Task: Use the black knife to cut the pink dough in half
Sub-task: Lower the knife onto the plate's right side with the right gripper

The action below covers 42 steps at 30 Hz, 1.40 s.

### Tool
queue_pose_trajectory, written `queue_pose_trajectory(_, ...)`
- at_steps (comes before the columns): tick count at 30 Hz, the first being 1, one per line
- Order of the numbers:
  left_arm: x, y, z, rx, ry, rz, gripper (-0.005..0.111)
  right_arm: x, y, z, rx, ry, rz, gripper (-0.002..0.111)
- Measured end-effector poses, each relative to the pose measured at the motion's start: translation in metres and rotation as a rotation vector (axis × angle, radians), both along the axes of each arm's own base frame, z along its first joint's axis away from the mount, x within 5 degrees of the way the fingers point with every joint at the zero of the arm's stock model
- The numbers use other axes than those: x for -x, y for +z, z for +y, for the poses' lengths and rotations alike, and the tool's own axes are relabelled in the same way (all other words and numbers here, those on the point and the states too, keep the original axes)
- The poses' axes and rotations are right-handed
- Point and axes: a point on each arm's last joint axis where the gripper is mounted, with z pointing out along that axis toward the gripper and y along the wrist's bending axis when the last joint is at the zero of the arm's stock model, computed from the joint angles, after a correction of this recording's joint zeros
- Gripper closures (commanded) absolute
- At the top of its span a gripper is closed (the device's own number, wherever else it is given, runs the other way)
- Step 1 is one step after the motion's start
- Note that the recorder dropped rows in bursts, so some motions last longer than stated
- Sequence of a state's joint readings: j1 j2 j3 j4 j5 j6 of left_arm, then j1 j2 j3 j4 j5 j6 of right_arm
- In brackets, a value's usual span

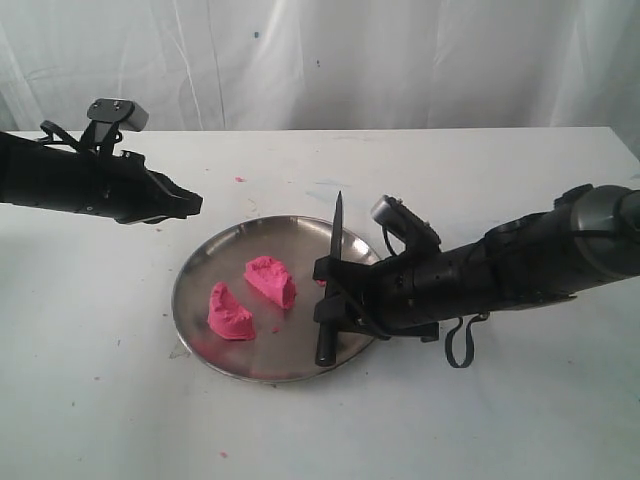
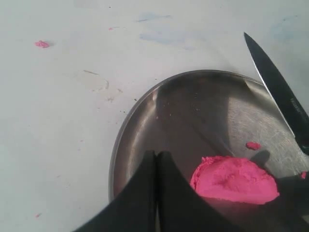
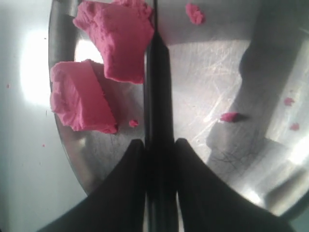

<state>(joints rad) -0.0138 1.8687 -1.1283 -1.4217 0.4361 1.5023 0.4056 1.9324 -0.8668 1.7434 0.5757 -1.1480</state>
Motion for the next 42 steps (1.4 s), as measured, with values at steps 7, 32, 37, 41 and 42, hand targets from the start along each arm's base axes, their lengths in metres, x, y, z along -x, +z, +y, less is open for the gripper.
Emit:
queue_pose_trajectory(7, 0.000, 0.000, 0.000, 0.000, 0.000, 0.000, 0.107, -0.001, -0.009, 0.001, -0.002, -0.003, 0.030, 0.108)
queue_pose_trajectory(32, 0.000, 0.000, 0.000, 0.000, 0.000, 0.000, 0.107, 0.000, -0.004, 0.003, -0.040, 0.001, 0.042, 0.078)
queue_pose_trajectory(37, 0.000, 0.000, 0.000, 0.000, 0.000, 0.000, 0.107, 0.001, 0.014, 0.002, -0.051, -0.003, -0.005, 0.078)
queue_pose_trajectory(41, 0.000, 0.000, 0.000, 0.000, 0.000, 0.000, 0.107, 0.008, 0.024, -0.002, -0.052, -0.008, -0.025, 0.078)
queue_pose_trajectory(42, 0.000, 0.000, 0.000, 0.000, 0.000, 0.000, 0.107, 0.011, 0.026, -0.003, -0.048, -0.012, -0.029, 0.078)
